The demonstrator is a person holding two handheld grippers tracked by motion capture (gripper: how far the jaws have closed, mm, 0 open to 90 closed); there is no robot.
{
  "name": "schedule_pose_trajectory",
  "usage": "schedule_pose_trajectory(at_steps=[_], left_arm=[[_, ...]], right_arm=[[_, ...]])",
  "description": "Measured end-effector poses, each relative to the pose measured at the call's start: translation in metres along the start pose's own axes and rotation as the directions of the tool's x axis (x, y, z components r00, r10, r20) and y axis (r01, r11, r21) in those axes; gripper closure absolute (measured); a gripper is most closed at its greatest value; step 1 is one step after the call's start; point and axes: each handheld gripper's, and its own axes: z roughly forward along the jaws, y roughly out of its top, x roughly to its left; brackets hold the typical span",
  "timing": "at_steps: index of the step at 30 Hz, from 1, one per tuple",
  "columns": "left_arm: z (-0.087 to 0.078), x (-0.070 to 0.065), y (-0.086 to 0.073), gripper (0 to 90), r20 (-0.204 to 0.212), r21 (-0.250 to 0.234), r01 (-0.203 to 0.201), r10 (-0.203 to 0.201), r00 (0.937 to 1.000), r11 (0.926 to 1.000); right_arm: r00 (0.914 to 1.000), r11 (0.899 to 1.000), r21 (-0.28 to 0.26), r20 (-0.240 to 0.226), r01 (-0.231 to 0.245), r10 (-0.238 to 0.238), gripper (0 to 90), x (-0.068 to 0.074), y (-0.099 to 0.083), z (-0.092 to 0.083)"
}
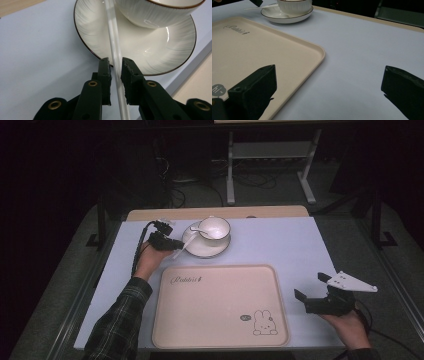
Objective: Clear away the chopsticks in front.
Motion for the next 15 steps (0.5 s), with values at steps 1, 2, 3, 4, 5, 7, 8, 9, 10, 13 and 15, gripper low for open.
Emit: schedule_pose_trajectory(at_steps=[1, 2, 3, 4, 5, 7, 8, 9, 10, 13, 15], left_arm=[[0.001, -0.0004, -0.0002, 76.7, 0.001, 0.006, -0.005, 0.005, 1.0, 1.0], [0.0036, -0.0015, -0.0012, 76.7, -0.01, 0.019, -0.01, 0.01, 0.9999, 0.9998], [0.0049, -0.0013, -0.002, 76.7, -0.01, 0.024, -0.009, 0.009, 0.9999, 0.9997], [0.0049, -0.0013, -0.002, 76.7, -0.01, 0.024, -0.009, 0.009, 0.9999, 0.9997], [0.0064, -0.0009, -0.003, 76.7, -0.007, 0.026, -0.006, 0.006, 1.0, 0.9996], [0.0078, -0.0006, -0.0044, 77.7, -0.007, 0.029, -0.002, 0.002, 1.0, 0.9996], [0.0088, -0.0004, -0.0059, 78.3, -0.005, 0.032, 0.001, 0.0, 1.0, 0.9995], [0.0088, 0.0, -0.0065, 78.7, -0.004, 0.03, 0.001, -0.001, 1.0, 0.9995], [0.009, 0.0002, -0.0069, 78.7, -0.004, 0.03, 0.002, -0.002, 1.0, 0.9996], [0.0089, 0.0005, -0.0075, 79.6, -0.004, 0.033, 0.006, -0.005, 1.0, 0.9995], [0.0089, 0.001, -0.0082, 80.6, 0.0, 0.034, 0.005, -0.005, 1.0, 0.9994]], right_arm=[[1.0, 1.0, 0.001, 0.0, -0.001, 0.001, 0.0, 0.0001, 0.0, 0.0001], [1.0, 1.0, 0.004, 0.001, 0.001, -0.001, 0.0, 0.0002, 0.0, 0.0003], [1.0, 1.0, 0.004, 0.001, 0.001, -0.001, 0.0, 0.0002, 0.0, 0.0003], [1.0, 1.0, 0.003, 0.001, 0.0, 0.0, 0.0, 0.0003, 0.0, 0.0002], [1.0, 1.0, 0.003, 0.001, 0.0, 0.0, 0.0, 0.0003, 0.0, 0.0002], [1.0, 1.0, 0.001, 0.001, 0.0, 0.0, 0.0, 0.0001, -0.0001, 0.0], [1.0, 1.0, 0.001, 0.001, -0.001, 0.001, 0.0, -0.0003, -0.0002, 0.0], [1.0, 1.0, 0.0, 0.001, -0.001, 0.001, 0.0, -0.0003, -0.0002, 0.0], [1.0, 1.0, 0.001, 0.001, 0.0, 0.0, 0.0, -0.0003, -0.0002, 0.0001], [1.0, 1.0, 0.004, 0.0, 0.001, -0.001, 0.0, 0.0001, -0.0002, 0.0003], [1.0, 1.0, 0.004, 0.0, 0.001, -0.001, 0.0, 0.0001, -0.0002, 0.0003]])
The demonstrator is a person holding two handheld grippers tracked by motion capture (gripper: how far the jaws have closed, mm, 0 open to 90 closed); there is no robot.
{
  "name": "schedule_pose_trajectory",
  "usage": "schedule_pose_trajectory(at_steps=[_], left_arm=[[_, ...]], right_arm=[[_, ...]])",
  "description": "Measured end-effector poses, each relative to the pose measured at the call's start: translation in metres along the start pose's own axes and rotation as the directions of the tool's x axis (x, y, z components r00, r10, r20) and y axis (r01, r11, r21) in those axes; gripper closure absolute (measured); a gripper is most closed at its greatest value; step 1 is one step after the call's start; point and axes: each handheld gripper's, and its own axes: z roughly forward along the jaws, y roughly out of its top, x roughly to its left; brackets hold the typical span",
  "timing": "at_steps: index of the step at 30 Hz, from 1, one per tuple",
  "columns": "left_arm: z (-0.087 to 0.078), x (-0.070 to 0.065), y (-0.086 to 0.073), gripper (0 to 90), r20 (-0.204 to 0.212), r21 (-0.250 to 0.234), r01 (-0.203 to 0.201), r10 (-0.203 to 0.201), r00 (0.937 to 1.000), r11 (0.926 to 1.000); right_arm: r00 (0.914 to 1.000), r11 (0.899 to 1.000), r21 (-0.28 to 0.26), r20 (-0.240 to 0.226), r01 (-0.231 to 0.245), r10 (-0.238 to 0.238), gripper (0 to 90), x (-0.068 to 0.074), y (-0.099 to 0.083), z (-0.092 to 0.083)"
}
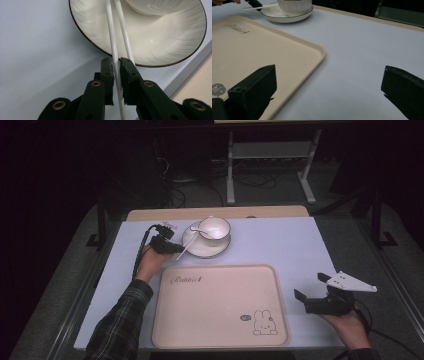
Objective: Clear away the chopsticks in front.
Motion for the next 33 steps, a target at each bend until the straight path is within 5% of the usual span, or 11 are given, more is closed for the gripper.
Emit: schedule_pose_trajectory(at_steps=[17, 33], left_arm=[[-0.003, 0.004, -0.005, 86.0, -0.028, -0.027, 0.05, -0.05, 0.9983, 0.9984], [-0.051, 0.018, -0.042, 86.0, -0.033, -0.092, 0.101, -0.104, 0.994, 0.9906]], right_arm=[[1.0, 1.0, -0.001, 0.001, -0.001, 0.001, 0.0, 0.0, 0.0, 0.0], [1.0, 1.0, -0.001, 0.002, 0.003, -0.003, 0.0, 0.0, 0.0, 0.0]])
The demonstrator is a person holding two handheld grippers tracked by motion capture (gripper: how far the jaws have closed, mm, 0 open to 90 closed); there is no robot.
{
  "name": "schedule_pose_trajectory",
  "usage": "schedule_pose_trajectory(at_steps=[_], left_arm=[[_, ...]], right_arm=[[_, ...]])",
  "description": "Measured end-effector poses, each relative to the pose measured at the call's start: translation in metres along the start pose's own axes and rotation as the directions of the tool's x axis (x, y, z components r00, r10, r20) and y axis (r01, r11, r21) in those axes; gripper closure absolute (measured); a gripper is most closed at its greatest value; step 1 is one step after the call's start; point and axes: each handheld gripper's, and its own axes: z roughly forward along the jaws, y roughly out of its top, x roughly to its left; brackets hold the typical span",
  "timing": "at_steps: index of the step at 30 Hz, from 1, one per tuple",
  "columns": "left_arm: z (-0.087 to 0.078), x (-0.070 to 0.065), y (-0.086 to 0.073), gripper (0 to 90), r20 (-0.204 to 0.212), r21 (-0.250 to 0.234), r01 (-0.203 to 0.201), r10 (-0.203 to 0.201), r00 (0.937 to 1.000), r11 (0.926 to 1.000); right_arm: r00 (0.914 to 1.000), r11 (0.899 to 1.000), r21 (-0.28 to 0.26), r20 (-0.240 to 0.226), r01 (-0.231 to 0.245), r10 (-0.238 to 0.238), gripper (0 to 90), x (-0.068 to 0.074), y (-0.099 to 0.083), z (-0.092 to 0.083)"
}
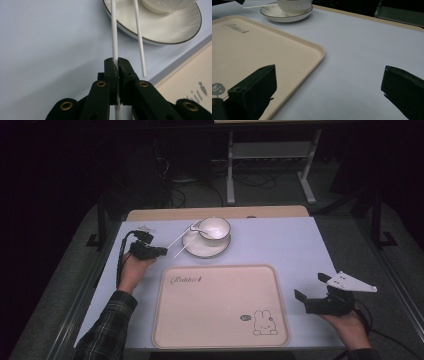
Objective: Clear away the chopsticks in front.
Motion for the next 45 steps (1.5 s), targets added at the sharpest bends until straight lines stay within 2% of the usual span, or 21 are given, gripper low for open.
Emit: schedule_pose_trajectory(at_steps=[6, 14, 16, 23, 27, 29, 35, 36, 37, 38, 40, 45], left_arm=[[-0.02, 0.003, -0.018, 86.0, -0.008, -0.02, 0.007, -0.007, 0.9999, 0.9998], [-0.041, 0.001, -0.041, 86.0, -0.012, -0.033, 0.012, -0.012, 0.9999, 0.9994], [-0.053, -0.002, -0.052, 86.0, -0.01, -0.043, 0.015, -0.015, 0.9998, 0.9989], [-0.076, -0.015, -0.073, 86.0, 0.013, -0.061, 0.012, -0.011, 0.9998, 0.9981], [-0.083, -0.027, -0.082, 86.0, 0.046, -0.07, 0.008, -0.005, 0.9989, 0.9975], [-0.083, -0.036, -0.085, 86.0, 0.057, -0.064, -0.006, 0.009, 0.9984, 0.9979], [-0.081, -0.063, -0.088, 86.0, 0.11, -0.058, -0.059, 0.065, 0.9918, 0.9966], [-0.081, -0.063, -0.088, 86.0, 0.11, -0.058, -0.059, 0.065, 0.9918, 0.9966], [-0.078, -0.071, -0.088, 86.0, 0.132, -0.055, -0.074, 0.081, 0.9879, 0.9957], [-0.078, -0.071, -0.088, 86.0, 0.132, -0.055, -0.074, 0.081, 0.9879, 0.9957], [-0.073, -0.083, -0.089, 86.0, 0.168, -0.045, -0.094, 0.1, 0.9808, 0.9946], [-0.063, -0.099, -0.09, 86.0, 0.202, -0.014, -0.136, 0.136, 0.9699, 0.9906]], right_arm=[[1.0, 1.0, 0.003, 0.003, 0.002, -0.002, 0.0, 0.001, 0.0, 0.0], [1.0, 1.0, 0.002, 0.004, 0.0, 0.0, 0.0, 0.001, 0.0, 0.0], [1.0, 1.0, 0.001, 0.005, 0.001, -0.001, 0.0, 0.001, 0.0, 0.0], [1.0, 1.0, 0.002, 0.002, 0.004, -0.004, 0.0, 0.002, 0.0, -0.001], [1.0, 1.0, 0.002, 0.002, 0.008, -0.008, 0.0, 0.002, 0.0, -0.001], [1.0, 1.0, 0.003, 0.003, 0.008, -0.008, 0.0, 0.003, 0.0, 0.0], [0.9999, 1.0, 0.003, 0.005, 0.01, -0.01, 0.0, 0.003, 0.0, -0.001], [0.9999, 1.0, 0.003, 0.005, 0.01, -0.01, 0.0, 0.003, 0.0, -0.001], [0.9999, 1.0, 0.004, 0.005, 0.013, -0.013, 0.0, 0.003, 0.0, 0.0], [0.9999, 1.0, 0.004, 0.005, 0.013, -0.013, 0.0, 0.003, 0.0, 0.0], [0.9999, 1.0, 0.003, 0.005, 0.012, -0.012, 0.0, 0.003, 0.0, -0.001], [0.9999, 1.0, 0.004, 0.006, 0.01, -0.01, 0.0, 0.003, 0.0, -0.001]])
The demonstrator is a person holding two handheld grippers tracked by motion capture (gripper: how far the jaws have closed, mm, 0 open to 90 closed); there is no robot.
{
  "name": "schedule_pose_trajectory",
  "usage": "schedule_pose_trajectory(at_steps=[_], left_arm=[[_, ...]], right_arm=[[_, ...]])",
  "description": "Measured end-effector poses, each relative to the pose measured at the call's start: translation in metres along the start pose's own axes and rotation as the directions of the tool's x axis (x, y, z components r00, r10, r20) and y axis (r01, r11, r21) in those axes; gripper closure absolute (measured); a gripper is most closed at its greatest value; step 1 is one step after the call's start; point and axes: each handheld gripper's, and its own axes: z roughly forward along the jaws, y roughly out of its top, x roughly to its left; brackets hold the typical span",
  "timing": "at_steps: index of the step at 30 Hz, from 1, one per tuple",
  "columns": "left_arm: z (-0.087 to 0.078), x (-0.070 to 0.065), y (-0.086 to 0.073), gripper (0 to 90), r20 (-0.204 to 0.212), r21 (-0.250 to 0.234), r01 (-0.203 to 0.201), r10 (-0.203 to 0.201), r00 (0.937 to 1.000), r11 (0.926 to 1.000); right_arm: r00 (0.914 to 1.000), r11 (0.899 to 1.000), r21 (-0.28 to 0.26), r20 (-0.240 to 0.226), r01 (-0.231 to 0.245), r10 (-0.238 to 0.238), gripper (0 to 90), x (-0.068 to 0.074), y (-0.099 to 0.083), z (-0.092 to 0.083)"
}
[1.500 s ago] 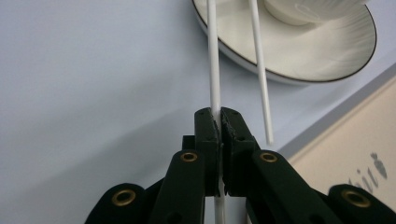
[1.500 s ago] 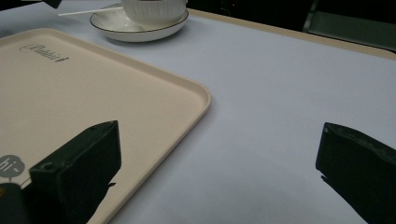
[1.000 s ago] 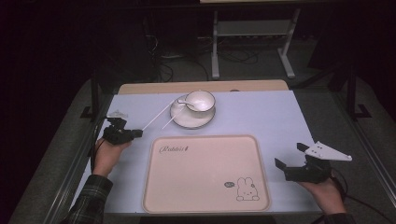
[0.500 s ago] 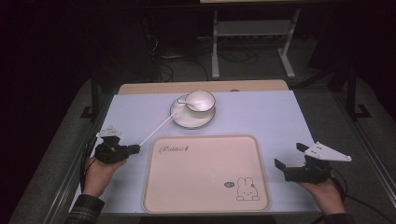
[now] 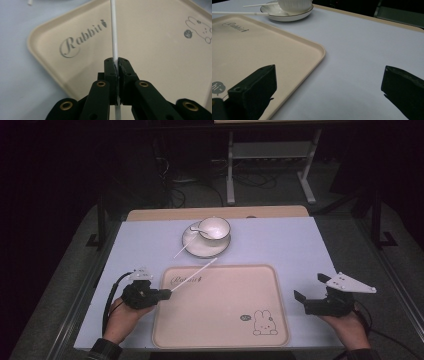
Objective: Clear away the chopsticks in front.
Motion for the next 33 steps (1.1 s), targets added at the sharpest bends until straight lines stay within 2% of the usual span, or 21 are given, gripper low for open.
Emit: schedule_pose_trajectory(at_steps=[3, 12, 16, 18, 31, 33], left_arm=[[0.006, -0.002, 0.0, 86.0, 0.014, 0.022, -0.009, 0.009, 0.9999, 0.9997], [0.02, 0.0, -0.004, 85.8, 0.019, 0.073, -0.012, 0.011, 0.9998, 0.9972], [0.028, 0.0, -0.007, 85.5, 0.014, 0.11, -0.023, 0.021, 0.9997, 0.9937], [0.032, 0.0, -0.008, 85.2, 0.005, 0.138, -0.04, 0.039, 0.9992, 0.9896], [0.031, 0.0, -0.008, 81.8, -0.001, 0.135, -0.037, 0.038, 0.9993, 0.9902], [0.031, 0.0, -0.008, 78.5, -0.002, 0.133, -0.037, 0.037, 0.9993, 0.9904]], right_arm=[[1.0, 1.0, 0.001, -0.001, 0.002, -0.002, 0.0, 0.0, 0.0, 0.0], [1.0, 1.0, 0.003, -0.001, 0.004, -0.004, 0.0, 0.0, 0.0, 0.0], [1.0, 1.0, 0.003, -0.002, 0.004, -0.004, 0.0, 0.001, 0.0, 0.0], [1.0, 1.0, 0.003, -0.003, 0.006, -0.006, 0.0, 0.001, 0.0, 0.001], [1.0, 1.0, 0.003, -0.005, 0.006, -0.006, 0.0, 0.002, 0.0, 0.0], [1.0, 1.0, 0.002, -0.005, 0.007, -0.007, 0.0, 0.002, 0.0, 0.0]])
